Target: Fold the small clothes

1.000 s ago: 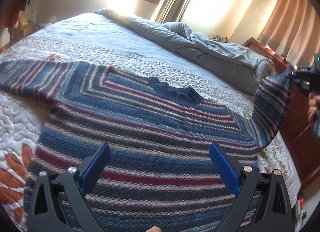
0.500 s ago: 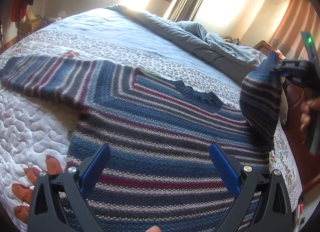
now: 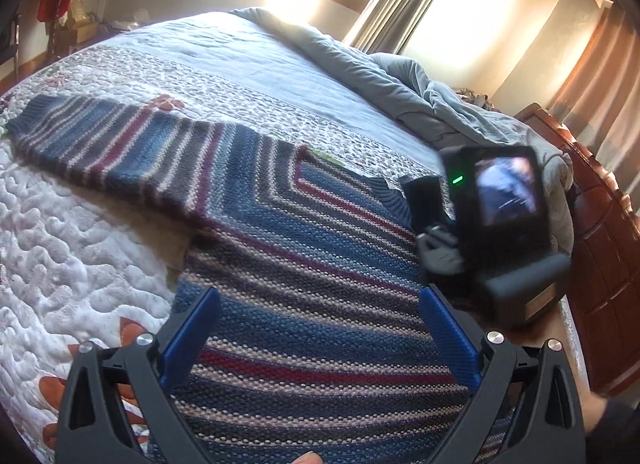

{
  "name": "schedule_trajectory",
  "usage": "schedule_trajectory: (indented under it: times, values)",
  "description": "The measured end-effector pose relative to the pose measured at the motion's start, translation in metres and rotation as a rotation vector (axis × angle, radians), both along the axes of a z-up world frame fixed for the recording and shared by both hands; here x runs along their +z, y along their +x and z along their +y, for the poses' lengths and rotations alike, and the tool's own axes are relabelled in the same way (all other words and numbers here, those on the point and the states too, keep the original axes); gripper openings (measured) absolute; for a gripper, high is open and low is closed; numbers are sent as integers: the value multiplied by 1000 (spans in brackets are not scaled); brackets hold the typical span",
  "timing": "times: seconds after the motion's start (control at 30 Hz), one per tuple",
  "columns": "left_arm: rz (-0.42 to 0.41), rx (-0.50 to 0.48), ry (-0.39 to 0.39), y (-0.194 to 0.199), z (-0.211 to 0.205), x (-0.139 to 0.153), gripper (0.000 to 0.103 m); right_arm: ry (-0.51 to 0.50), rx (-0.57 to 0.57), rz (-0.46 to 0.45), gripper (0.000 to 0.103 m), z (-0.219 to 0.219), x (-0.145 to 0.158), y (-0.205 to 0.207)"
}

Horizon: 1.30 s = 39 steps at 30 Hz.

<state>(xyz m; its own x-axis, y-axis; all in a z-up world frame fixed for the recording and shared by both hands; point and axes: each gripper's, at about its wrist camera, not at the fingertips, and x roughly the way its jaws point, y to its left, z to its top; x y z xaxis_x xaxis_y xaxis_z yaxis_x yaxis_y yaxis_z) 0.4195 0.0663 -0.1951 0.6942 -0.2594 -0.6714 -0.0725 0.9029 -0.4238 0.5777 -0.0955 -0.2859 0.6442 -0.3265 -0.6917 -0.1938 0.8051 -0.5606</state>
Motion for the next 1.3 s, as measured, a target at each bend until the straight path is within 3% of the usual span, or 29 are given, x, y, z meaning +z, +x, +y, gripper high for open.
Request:
schedule_trajectory:
  times: [0.07,0.13,0.2,0.23,0.27,0.3,0.43,0.5,0.57,0.63,0.7,0.77,0.8,0.9,1.17,1.2,1.3]
  values:
    - [0,2,5,1,2,0,99,-8,6,25,12,8,-13,-1]
    - [4,7,0,2,5,-2,99,44,13,75,21,11,-21,-3]
    - [14,13,-27,3,10,-6,99,85,28,68,30,12,-16,-11]
    - [17,19,-44,3,13,-7,99,140,27,66,37,9,-10,-16]
    - [18,25,-60,3,15,-9,99,210,18,72,56,3,-2,-21]
    - [21,28,-81,4,17,-10,99,344,-13,79,62,-12,11,-31]
    - [24,-21,-180,6,15,-13,99,659,-115,38,65,-68,38,-78]
    - [26,-58,-286,9,10,-16,99,798,-185,27,66,-103,37,-106]
    - [30,-72,-364,17,1,-15,99,871,-260,-8,66,-130,34,-131]
    - [56,-132,-389,42,-20,-14,99,923,-308,-21,66,-143,37,-143]
    - [135,-165,-432,81,-39,-24,99,976,-277,-32,67,-145,46,-147]
    - [260,-146,-461,122,-54,-45,99,969,-229,-90,71,-143,57,-154]
    - [303,-136,-453,142,-62,-54,99,963,-222,-110,72,-145,58,-156]
    - [312,-106,-432,175,-72,-64,99,1041,-236,-15,73,-154,48,-151]
    - [327,-66,-377,201,-87,-74,98,1108,-232,-6,73,-178,53,-152]
    - [325,-62,-349,200,-89,-74,95,1124,-245,3,73,-181,51,-151]
    - [337,-54,-208,198,-100,-69,74,1156,-265,17,73,-187,49,-152]
